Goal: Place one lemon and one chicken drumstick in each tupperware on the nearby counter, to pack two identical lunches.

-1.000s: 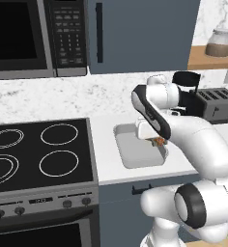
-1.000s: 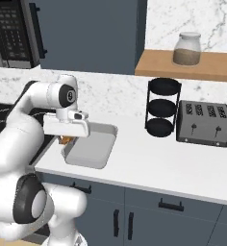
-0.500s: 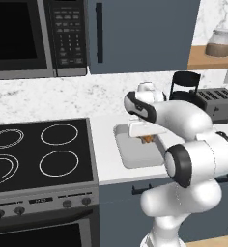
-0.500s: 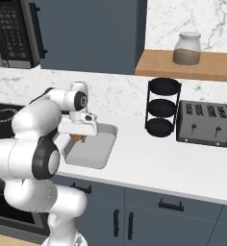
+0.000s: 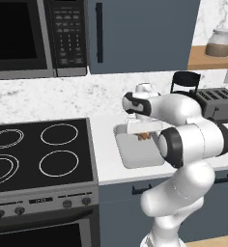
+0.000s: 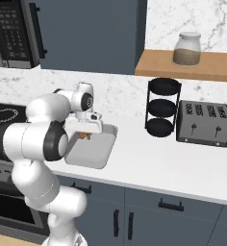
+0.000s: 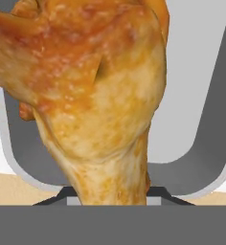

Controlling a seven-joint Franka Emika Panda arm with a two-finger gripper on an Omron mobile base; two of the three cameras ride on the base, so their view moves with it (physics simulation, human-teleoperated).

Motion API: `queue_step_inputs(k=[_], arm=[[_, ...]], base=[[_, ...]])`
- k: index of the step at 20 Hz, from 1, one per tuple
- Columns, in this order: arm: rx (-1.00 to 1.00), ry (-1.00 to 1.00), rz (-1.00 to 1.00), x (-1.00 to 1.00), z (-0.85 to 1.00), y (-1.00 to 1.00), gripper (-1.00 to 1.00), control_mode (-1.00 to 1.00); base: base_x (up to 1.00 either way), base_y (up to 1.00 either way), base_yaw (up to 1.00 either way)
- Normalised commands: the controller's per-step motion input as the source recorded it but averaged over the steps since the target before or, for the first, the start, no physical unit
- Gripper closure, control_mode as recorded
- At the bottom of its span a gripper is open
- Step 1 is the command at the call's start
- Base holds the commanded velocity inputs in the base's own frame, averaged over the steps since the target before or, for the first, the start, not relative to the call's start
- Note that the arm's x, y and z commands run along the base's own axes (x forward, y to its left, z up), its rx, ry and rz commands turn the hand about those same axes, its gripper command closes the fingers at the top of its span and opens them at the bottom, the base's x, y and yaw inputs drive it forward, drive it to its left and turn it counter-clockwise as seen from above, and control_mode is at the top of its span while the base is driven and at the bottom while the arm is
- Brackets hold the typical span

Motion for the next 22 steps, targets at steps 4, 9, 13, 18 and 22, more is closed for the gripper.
queue_step_inputs(k=[4, 9, 13, 18, 22], arm=[[0.0, -0.24, 0.01, 0.12, -0.8, 0.0, 1.0, -1.0], [0.0, -0.29, 0.01, 0.2, -0.45, 0.0, 1.0, -1.0], [0.0, -0.4, 0.0, 0.15, -0.32, 0.0, 1.0, -1.0], [0.0, -0.24, 0.0, 0.18, -0.19, 0.0, 1.0, -1.0], [0.0, 0.07, 0.0, 0.25, 0.0, 0.0, 1.0, -1.0]], base=[[0.0, 0.0, 0.0], [0.0, 0.0, 0.0], [0.0, 0.0, 0.0], [0.0, 0.0, 0.0], [0.0, 0.0, 0.0]])
